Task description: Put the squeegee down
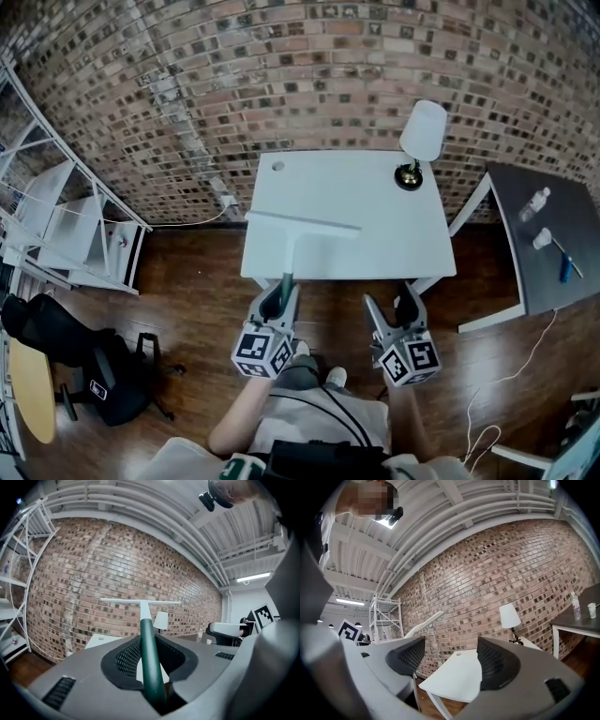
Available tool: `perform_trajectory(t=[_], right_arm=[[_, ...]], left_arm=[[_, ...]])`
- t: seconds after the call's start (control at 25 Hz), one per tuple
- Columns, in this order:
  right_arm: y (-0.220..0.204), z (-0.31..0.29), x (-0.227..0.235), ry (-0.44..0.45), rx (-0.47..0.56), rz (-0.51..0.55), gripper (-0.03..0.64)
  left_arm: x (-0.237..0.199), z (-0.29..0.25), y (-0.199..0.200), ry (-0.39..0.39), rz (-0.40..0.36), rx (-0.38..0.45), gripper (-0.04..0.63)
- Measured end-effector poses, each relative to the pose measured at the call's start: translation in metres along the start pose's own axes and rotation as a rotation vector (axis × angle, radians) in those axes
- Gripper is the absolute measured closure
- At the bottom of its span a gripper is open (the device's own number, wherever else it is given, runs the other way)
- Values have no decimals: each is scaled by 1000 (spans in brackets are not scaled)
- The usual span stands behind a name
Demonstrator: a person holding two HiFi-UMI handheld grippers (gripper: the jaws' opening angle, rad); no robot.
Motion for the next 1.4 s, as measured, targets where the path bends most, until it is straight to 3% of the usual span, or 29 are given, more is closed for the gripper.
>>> perform_trajectory(t=[0.36, 0.64, 0.88, 1.08, 1.4], right_arm=[[-35, -79, 22, -15, -71, 1, 255], [-24, -188, 63, -31, -109, 68, 255], [-35, -251, 53, 19, -182, 64, 255], [-49, -266, 53, 36, -221, 48, 255], [-52, -267, 108, -29, -238, 24, 255]], left_arm=[[-57, -83, -11, -1, 5, -49, 515], [-105, -181, 7, -28, 18, -88, 515], [-138, -224, 4, -43, 55, -166, 515], [-157, -244, -14, -12, 96, -246, 515], [-164, -275, -66, 92, 151, -361, 515]])
Point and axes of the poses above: the fingertips, and each gripper's own axes: z backward along the fingers, x to its right, y out of its top, the point moved 7 cm from there along z, backward along the fingers, and after that the axes turned 14 degrees about z, right-handed, at the moved point
